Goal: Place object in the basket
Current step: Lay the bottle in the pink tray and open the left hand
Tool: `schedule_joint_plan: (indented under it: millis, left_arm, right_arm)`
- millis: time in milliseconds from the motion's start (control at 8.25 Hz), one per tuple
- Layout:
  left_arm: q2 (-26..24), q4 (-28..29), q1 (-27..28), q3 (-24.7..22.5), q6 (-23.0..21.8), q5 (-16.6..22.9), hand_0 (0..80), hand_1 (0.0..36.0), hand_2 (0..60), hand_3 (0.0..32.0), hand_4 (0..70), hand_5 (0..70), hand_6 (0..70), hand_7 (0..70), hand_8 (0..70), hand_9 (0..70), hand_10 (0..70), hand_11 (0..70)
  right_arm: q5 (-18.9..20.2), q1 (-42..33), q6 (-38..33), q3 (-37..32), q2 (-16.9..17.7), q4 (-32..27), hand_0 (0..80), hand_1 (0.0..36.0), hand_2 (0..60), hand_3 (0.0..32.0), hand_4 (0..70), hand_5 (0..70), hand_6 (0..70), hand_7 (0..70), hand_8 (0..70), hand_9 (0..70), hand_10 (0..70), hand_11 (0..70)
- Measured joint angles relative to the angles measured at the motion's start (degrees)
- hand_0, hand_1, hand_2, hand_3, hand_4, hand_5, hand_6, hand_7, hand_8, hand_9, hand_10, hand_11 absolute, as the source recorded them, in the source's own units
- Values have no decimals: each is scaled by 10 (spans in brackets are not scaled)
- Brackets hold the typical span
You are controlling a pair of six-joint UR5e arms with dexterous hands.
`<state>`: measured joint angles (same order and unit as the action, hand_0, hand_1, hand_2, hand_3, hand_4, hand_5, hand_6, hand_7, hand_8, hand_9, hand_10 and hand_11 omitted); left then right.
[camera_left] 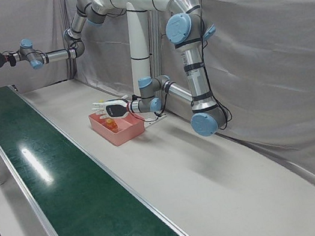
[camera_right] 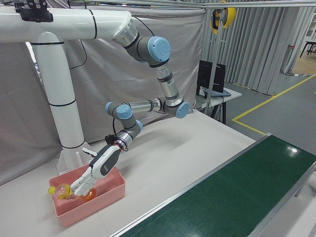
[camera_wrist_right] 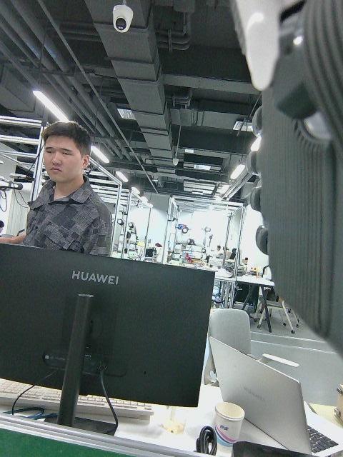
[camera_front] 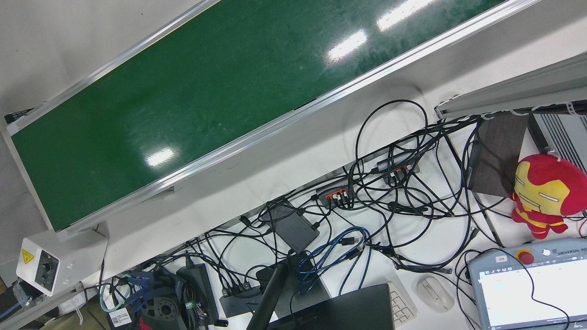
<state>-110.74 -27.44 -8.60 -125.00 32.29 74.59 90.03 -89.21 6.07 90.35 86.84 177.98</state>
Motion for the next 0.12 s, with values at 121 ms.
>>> schedule_joint_plan:
  millis: [121]
  left_arm:
    - [0, -26, -19, -33, -1, 1, 800, 155, 0, 62, 5, 132, 0, 0, 44, 45, 27, 68]
  right_arm:
    - [0, 0, 0, 0, 0, 0, 0, 0, 0, 0, 0, 0, 0, 0, 0, 0, 0, 0]
